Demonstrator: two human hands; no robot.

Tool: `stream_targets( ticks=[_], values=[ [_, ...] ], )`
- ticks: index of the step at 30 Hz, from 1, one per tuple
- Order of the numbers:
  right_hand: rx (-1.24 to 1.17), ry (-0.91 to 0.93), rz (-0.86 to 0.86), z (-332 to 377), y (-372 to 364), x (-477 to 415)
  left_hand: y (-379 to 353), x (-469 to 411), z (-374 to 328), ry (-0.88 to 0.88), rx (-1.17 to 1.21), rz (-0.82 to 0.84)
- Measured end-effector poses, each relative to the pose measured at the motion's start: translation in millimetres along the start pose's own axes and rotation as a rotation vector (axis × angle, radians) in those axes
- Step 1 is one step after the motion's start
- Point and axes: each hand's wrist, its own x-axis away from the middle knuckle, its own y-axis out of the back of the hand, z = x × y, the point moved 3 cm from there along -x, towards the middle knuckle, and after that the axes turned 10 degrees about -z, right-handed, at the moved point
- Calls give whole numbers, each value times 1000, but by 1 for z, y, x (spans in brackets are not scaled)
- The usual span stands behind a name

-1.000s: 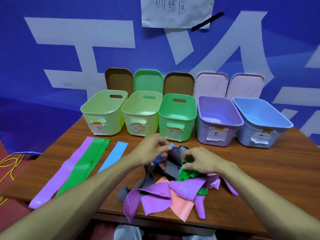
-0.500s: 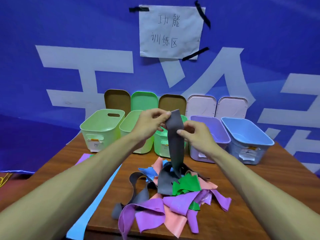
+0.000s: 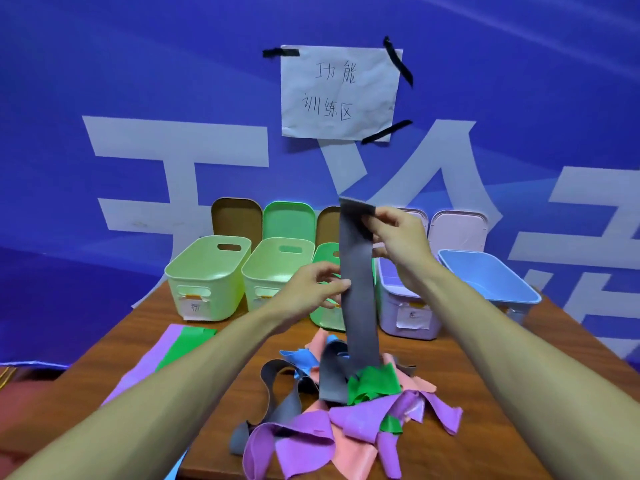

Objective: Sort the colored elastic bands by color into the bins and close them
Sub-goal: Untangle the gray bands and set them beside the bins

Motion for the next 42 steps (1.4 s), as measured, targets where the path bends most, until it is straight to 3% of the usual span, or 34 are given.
stream_targets(
  ticks=[2, 6, 8, 11, 14, 18, 21, 26, 30, 35, 42],
  values=[
    [15, -34, -20, -1, 10, 0, -8, 1, -7, -67, -47, -25],
    [139, -56, 20, -6, 34, 9, -20, -6, -43, -243, 108, -148],
    [120, -78, 29, -10, 50, 13, -34, -15, -58, -250, 79, -188],
    [100, -110, 22, -15, 79, 19, -63, -28, -58, -16, 249, -184],
    [123, -135, 21, -23, 111, 23, -101, -28, -54, 261, 329, 12],
    [177, -215, 9, -47, 157, 28, -143, -35, -54, 204, 284, 4],
    [228, -278, 3, -67, 195, 40, -174, -41, -58, 231, 387, 100],
    [508, -364, 219, -102, 240, 67, -216, -53, -52, 338, 564, 168],
    [403, -574, 190, -127, 270, 81, -238, -64, -29, 341, 511, 104],
    [627, -621, 222, -143, 298, 92, -261, -85, 13, 350, 327, 35],
    [777, -813, 275, -191, 321, 115, -312, -79, 89, 439, 100, 94]
  ],
)
